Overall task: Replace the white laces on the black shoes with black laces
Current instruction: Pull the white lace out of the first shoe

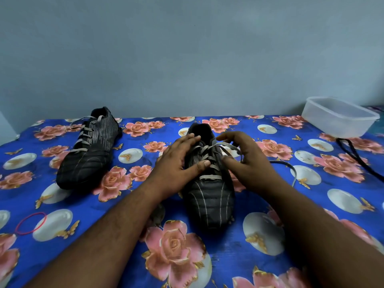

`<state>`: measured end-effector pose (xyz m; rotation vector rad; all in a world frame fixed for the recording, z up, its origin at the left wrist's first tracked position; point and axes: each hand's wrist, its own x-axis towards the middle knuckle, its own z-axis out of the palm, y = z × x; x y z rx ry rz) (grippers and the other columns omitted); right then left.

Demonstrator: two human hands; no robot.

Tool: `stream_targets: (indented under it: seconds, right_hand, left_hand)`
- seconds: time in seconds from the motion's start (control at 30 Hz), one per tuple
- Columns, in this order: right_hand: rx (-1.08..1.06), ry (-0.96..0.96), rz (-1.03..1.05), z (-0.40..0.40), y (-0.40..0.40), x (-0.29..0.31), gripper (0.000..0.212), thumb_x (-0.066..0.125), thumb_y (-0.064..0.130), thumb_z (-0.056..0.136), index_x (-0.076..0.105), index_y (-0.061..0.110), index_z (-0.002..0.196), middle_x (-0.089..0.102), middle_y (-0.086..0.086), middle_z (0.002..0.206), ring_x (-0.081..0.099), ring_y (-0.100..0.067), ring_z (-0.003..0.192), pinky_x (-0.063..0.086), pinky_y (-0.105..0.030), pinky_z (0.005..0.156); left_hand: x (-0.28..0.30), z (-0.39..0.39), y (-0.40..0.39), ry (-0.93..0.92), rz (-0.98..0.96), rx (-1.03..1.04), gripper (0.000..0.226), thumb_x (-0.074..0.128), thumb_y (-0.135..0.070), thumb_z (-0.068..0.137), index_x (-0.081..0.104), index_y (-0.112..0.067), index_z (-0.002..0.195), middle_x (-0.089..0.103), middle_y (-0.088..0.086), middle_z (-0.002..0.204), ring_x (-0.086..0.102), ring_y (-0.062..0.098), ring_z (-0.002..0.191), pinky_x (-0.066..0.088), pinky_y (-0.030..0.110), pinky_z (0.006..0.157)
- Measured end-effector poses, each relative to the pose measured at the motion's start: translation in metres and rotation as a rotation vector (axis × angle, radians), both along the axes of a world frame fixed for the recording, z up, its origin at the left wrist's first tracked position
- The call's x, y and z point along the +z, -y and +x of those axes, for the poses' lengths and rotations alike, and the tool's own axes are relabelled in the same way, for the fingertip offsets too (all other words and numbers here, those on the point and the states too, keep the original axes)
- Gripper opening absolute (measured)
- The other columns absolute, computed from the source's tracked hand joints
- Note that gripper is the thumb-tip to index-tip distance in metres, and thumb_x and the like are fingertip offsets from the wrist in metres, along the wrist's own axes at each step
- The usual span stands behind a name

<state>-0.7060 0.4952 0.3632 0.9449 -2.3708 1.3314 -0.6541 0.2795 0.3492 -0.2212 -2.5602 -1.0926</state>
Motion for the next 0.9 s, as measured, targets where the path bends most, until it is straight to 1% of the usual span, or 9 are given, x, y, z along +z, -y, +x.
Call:
stream_targets:
  seconds: [0.1,0.17,0.37,0.5,0.6,0.67,0.73,0.83,0.9]
  right_hand:
    - [0.038,-0.039,0.054,0.004,0.007,0.0,0.04,0.067,0.057,0.084,0.062,0.034,0.116,0.064,0.018,0.11,0.057,-0.011,0.109,0.046,-0.032,0.092]
    - [0.004,-0.126,0.057,0.003,0.01,0.0,0.039,0.063,0.061,0.086,0.067,0.03,0.108,0.067,0.017,0.101,0.06,-0.015,0.099,0.046,-0.039,0.088]
    - [-0.142,-0.241,-0.017,0.001,0.009,0.002,0.018,0.066,0.039,0.093,0.069,0.024,0.083,0.06,0.02,0.076,0.051,-0.011,0.08,0.037,-0.027,0.075]
    - [-0.146,-0.08,-0.303,0.006,0.006,0.012,0.027,0.065,0.021,0.095,0.056,0.005,0.075,0.047,0.006,0.065,0.042,-0.006,0.063,0.036,-0.02,0.061]
    - [-0.227,-0.01,-0.497,0.003,-0.001,0.018,0.032,0.06,0.023,0.093,0.052,-0.005,0.079,0.048,-0.019,0.07,0.041,-0.013,0.065,0.036,-0.028,0.061]
    - [-0.318,0.054,-0.442,-0.005,-0.008,0.013,0.022,0.061,0.022,0.091,0.055,0.003,0.082,0.051,-0.007,0.07,0.043,-0.011,0.065,0.037,-0.03,0.064]
    - [-0.412,0.071,-0.23,-0.012,-0.011,0.004,0.011,0.064,0.021,0.087,0.058,0.017,0.095,0.057,0.007,0.083,0.05,-0.01,0.077,0.041,-0.033,0.074]
    - [-0.368,-0.051,0.019,-0.011,-0.008,-0.005,0.037,0.062,0.044,0.085,0.059,0.028,0.118,0.058,0.007,0.108,0.051,-0.019,0.106,0.041,-0.04,0.093]
    - [-0.285,-0.115,0.09,-0.005,0.002,-0.004,0.04,0.055,0.062,0.087,0.065,0.033,0.113,0.062,0.008,0.11,0.05,-0.019,0.109,0.039,-0.041,0.094]
  left_hand:
    - [0.0,0.0,0.0,0.005,0.0,0.001,0.084,0.05,-0.079,0.076,0.041,-0.04,0.15,0.034,-0.016,0.159,0.029,0.004,0.147,0.029,0.048,0.121]
    - [0.0,0.0,-0.001,-0.001,0.004,0.0,0.084,0.05,-0.079,0.077,0.041,-0.04,0.15,0.035,-0.016,0.159,0.029,0.004,0.147,0.029,0.048,0.121]
    - [-0.003,-0.002,0.0,-0.004,0.001,-0.002,0.082,0.053,-0.076,0.077,0.042,-0.04,0.15,0.035,-0.016,0.158,0.03,0.004,0.147,0.028,0.047,0.121]
    - [-0.003,-0.003,0.001,-0.003,-0.001,-0.001,0.081,0.054,-0.076,0.077,0.042,-0.041,0.149,0.036,-0.018,0.158,0.031,0.005,0.146,0.029,0.048,0.121]
    - [-0.003,-0.003,0.002,-0.005,-0.019,0.004,0.079,0.054,-0.077,0.077,0.042,-0.043,0.148,0.036,-0.018,0.157,0.032,0.005,0.146,0.029,0.05,0.12]
    - [-0.003,-0.004,0.003,-0.004,-0.019,0.003,0.08,0.054,-0.077,0.078,0.042,-0.043,0.148,0.036,-0.017,0.158,0.031,0.005,0.147,0.029,0.05,0.12]
    - [-0.003,-0.004,0.002,-0.003,-0.018,0.001,0.081,0.054,-0.077,0.078,0.042,-0.041,0.149,0.035,-0.017,0.158,0.03,0.004,0.147,0.028,0.048,0.121]
    - [-0.003,-0.003,0.002,-0.002,-0.019,-0.002,0.082,0.053,-0.076,0.078,0.042,-0.039,0.15,0.035,-0.017,0.158,0.028,0.003,0.147,0.027,0.047,0.122]
    - [-0.002,-0.002,0.002,0.001,-0.023,-0.002,0.082,0.053,-0.076,0.078,0.041,-0.039,0.15,0.034,-0.018,0.158,0.027,0.002,0.147,0.027,0.046,0.122]
